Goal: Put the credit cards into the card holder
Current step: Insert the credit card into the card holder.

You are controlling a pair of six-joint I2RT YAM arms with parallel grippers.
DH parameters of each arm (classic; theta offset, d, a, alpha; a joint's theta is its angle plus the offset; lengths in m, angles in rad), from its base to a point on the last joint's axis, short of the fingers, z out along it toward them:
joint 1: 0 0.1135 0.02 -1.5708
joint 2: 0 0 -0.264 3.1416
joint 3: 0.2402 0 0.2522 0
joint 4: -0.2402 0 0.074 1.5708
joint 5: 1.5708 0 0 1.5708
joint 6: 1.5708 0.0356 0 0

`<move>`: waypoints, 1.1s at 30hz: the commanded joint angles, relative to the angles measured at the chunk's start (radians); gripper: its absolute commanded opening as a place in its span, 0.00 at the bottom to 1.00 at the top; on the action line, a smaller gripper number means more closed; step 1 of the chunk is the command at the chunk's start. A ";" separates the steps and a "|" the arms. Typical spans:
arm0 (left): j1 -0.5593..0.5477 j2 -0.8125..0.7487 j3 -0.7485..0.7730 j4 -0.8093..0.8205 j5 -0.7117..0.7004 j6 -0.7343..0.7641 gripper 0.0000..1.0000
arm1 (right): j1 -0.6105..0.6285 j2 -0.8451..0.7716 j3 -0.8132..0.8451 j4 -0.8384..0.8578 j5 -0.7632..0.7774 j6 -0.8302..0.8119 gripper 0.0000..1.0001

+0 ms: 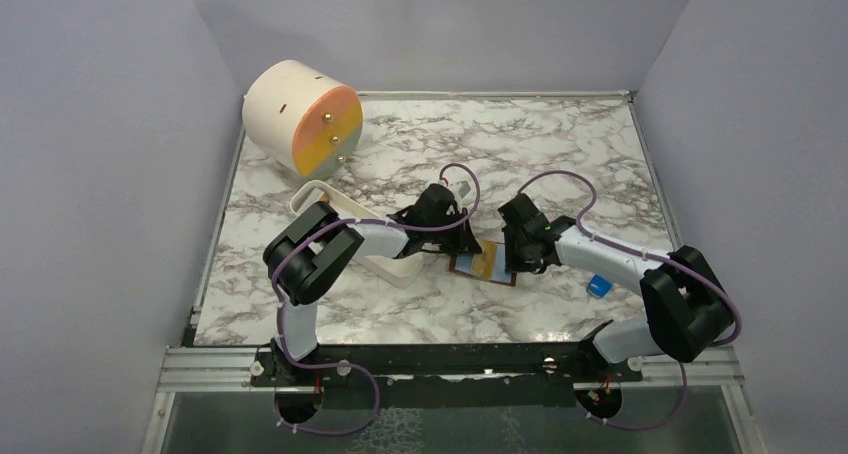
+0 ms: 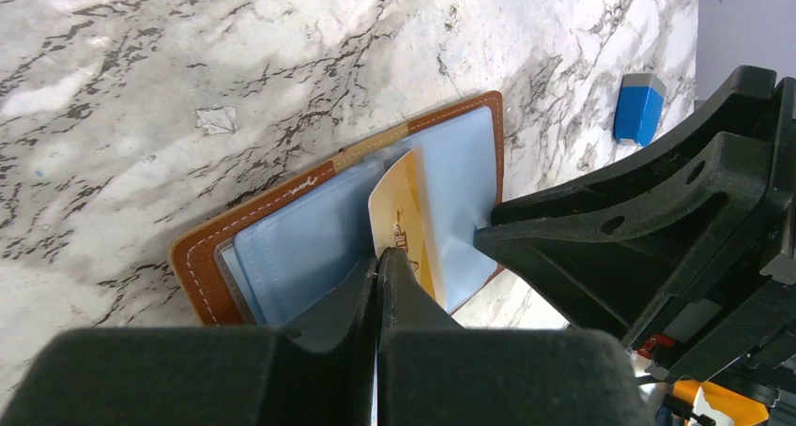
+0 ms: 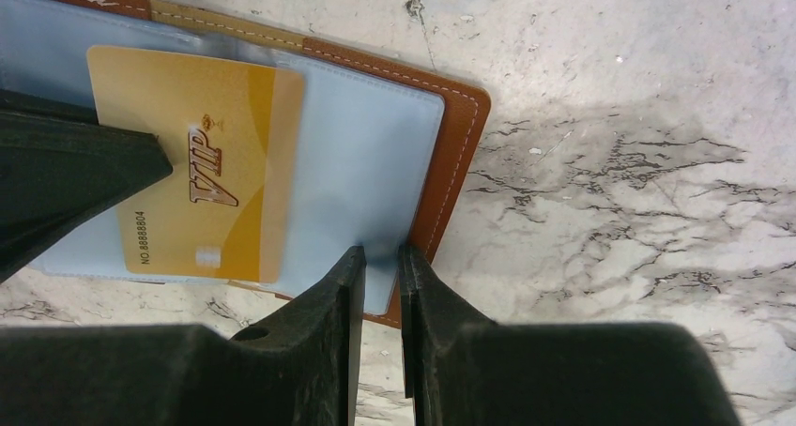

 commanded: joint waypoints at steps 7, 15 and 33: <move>-0.041 -0.010 -0.018 -0.040 -0.046 -0.030 0.06 | -0.002 -0.011 0.040 0.053 -0.027 0.046 0.21; -0.041 -0.082 0.047 -0.174 -0.105 0.039 0.29 | -0.025 -0.049 0.044 0.045 -0.003 0.033 0.22; -0.045 -0.093 0.030 -0.226 -0.112 0.055 0.42 | -0.035 -0.042 -0.051 0.115 -0.056 0.048 0.16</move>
